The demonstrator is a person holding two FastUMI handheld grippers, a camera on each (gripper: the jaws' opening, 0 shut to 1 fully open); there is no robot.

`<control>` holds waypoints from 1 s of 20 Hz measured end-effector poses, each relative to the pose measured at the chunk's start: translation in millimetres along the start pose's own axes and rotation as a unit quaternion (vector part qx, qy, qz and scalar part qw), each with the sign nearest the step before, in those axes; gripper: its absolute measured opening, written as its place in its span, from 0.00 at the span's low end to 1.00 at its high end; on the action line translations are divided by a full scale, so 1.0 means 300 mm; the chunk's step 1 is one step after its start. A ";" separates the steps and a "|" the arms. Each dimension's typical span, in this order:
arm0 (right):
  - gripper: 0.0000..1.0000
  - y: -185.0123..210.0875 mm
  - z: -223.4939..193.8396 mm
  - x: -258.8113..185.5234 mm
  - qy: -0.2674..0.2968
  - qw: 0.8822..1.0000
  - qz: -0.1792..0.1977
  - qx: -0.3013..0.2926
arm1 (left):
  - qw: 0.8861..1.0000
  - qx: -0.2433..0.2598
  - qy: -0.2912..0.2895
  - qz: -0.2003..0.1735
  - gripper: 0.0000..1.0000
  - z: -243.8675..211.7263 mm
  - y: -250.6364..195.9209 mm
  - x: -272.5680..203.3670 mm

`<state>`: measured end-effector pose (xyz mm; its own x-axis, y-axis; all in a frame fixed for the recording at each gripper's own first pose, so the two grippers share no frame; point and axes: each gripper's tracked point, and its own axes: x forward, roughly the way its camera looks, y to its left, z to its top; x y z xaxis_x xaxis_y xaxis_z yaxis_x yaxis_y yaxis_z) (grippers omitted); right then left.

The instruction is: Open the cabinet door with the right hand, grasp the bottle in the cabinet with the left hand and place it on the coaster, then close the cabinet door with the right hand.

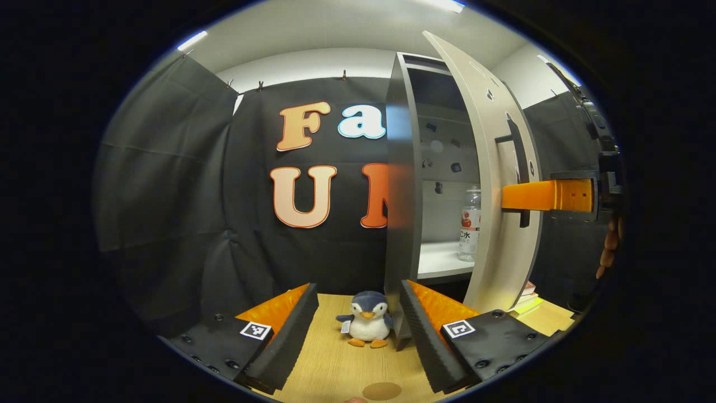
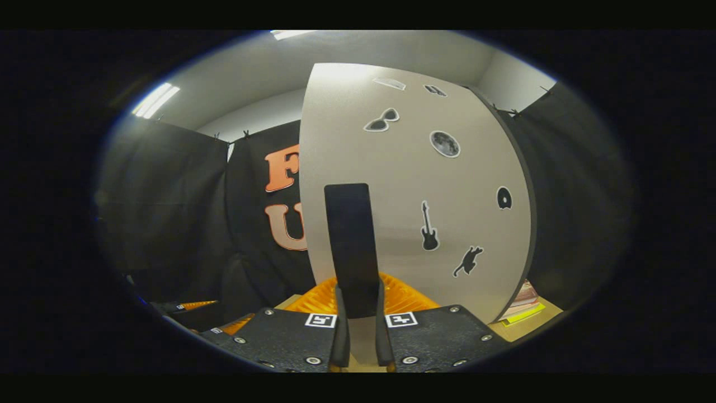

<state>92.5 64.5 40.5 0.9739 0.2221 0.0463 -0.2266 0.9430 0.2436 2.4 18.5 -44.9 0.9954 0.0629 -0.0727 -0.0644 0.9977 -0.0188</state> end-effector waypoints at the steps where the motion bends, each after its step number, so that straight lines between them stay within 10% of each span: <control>1: 0.15 -0.005 -0.002 0.004 -0.001 1.000 0.002 0.007 | 1.000 0.002 -0.002 0.000 0.96 0.004 -0.009 -0.002; 20: 0.15 -0.084 -0.008 -0.107 0.006 0.998 0.042 0.045 | 0.998 0.005 -0.016 -0.066 0.95 0.041 -0.230 0.019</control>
<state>67.0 34.0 30.6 0.9510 0.3034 0.0588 -0.3056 0.8950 0.3250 13.4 -49.6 -31.6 0.9969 -0.0690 -0.0375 0.0684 0.9975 -0.0156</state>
